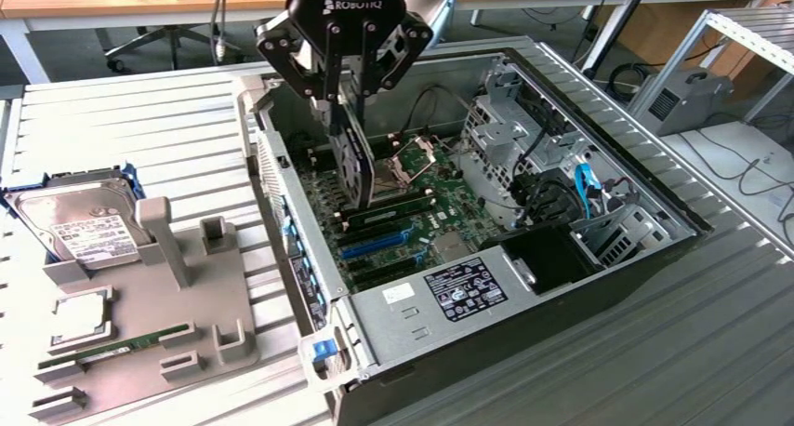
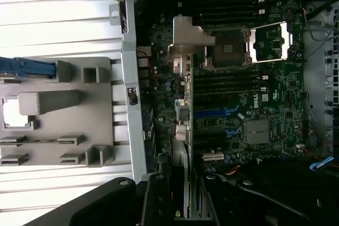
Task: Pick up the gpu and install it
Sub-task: 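Pick up the gpu and move the gpu toward the slot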
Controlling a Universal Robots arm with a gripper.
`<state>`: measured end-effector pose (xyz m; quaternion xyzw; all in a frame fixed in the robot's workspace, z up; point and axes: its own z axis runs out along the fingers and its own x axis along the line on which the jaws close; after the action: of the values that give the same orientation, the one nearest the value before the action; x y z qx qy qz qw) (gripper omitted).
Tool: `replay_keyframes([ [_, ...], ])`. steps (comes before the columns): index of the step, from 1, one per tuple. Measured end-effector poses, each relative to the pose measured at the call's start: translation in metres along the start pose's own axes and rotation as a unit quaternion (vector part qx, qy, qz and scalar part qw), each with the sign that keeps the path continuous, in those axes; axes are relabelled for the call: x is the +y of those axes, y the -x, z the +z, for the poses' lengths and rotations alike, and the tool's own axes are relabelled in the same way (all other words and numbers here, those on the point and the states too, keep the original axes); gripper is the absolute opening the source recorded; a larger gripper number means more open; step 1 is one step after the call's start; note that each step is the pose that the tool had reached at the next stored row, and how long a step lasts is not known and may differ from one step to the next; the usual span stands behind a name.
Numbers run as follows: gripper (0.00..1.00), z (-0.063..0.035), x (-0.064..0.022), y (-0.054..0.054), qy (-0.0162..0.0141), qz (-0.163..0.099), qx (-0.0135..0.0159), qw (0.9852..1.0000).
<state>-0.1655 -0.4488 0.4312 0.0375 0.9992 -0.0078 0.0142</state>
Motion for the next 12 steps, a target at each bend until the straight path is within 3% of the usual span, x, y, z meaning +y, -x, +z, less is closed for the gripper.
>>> replay_keyframes([
  [12,0.26,0.0008,0.0006,0.008,-0.005,0.0,-0.0004,1.0],
])
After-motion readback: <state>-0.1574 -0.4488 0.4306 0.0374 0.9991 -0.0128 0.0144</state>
